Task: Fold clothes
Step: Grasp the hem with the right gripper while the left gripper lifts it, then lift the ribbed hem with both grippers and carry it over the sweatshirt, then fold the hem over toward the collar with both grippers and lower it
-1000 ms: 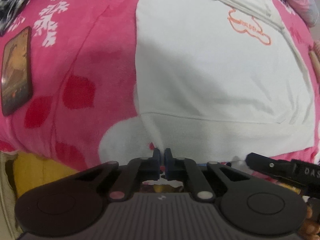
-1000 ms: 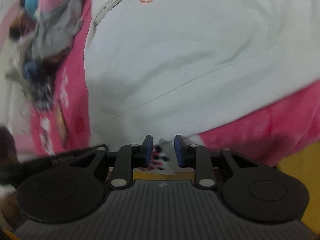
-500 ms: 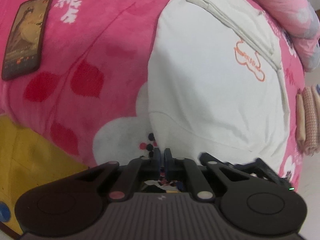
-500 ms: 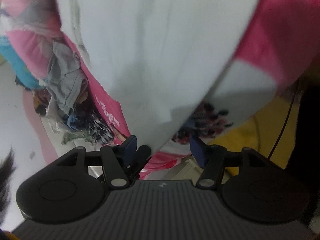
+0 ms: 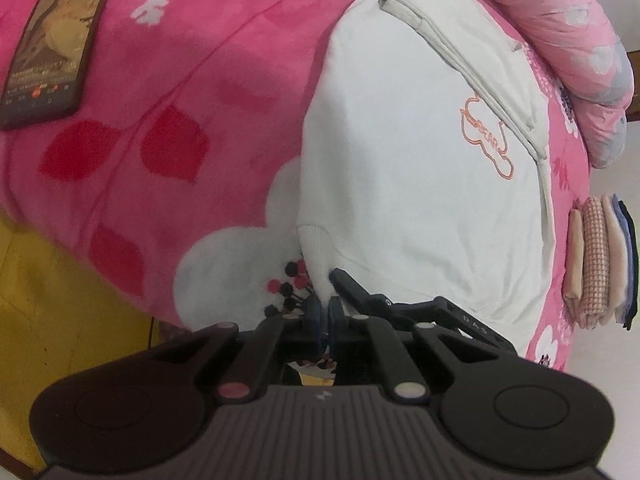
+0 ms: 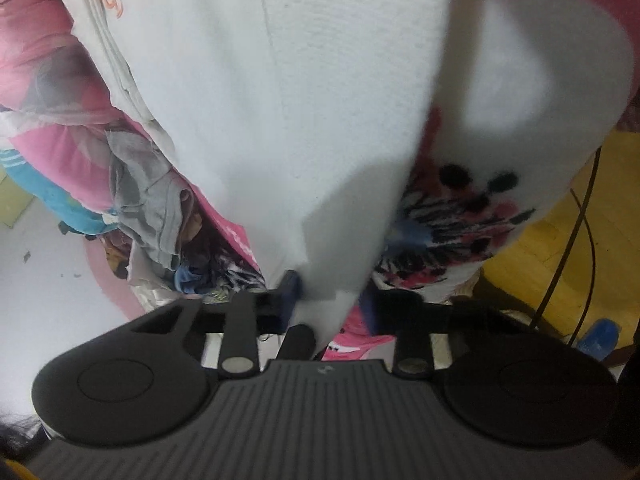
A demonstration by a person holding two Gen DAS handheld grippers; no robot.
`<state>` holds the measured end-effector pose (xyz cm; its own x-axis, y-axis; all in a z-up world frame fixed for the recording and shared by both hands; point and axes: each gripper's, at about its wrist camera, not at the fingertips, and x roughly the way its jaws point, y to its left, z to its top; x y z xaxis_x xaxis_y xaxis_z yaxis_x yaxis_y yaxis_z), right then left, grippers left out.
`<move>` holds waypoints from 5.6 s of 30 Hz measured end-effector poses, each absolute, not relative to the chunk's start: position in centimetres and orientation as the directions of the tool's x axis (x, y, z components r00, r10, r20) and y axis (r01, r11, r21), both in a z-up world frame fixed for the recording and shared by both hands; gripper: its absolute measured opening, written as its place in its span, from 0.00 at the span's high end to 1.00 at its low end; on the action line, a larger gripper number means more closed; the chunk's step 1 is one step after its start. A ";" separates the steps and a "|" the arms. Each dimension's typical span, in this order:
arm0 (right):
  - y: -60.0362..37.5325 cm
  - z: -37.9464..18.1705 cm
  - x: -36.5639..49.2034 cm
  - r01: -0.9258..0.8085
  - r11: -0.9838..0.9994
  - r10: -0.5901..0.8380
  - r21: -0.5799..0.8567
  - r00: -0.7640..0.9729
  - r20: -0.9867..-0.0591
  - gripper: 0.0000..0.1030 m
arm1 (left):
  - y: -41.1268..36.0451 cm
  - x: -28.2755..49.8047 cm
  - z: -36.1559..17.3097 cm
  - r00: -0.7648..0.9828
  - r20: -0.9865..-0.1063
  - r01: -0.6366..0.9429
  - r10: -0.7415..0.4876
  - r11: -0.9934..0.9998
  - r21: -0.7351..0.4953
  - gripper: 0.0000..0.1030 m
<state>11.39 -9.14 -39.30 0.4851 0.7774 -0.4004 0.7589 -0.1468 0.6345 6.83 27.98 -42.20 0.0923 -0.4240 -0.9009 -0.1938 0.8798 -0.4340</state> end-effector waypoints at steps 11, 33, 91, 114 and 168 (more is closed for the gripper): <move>-9.3 -38.5 12.2 0.727 -0.098 0.758 0.679 0.497 -0.423 0.95 | 30.2 8.0 -43.7 0.111 -0.874 -0.296 -0.474 0.823 -0.484 0.63; -9.7 -38.1 12.6 0.717 -0.086 0.768 0.692 0.490 -0.412 0.95 | 29.1 10.9 -49.4 0.019 -0.771 -0.462 -0.637 0.678 -0.572 0.75; -36.5 -25.6 12.1 0.481 0.642 0.313 0.596 0.545 -0.778 0.67 | 24.6 11.1 -48.5 -0.014 -0.876 -0.269 -0.483 0.845 -0.462 0.85; -44.4 -32.2 11.9 0.570 0.508 0.389 0.646 0.517 -0.762 0.69 | 20.5 13.8 -50.0 0.006 -0.896 -0.268 -0.445 0.862 -0.430 0.85; -43.7 -26.7 15.0 0.347 0.534 0.564 0.771 0.534 -0.630 0.95 | 21.8 11.4 -42.4 0.199 -0.847 -0.214 -0.492 0.822 -0.528 0.94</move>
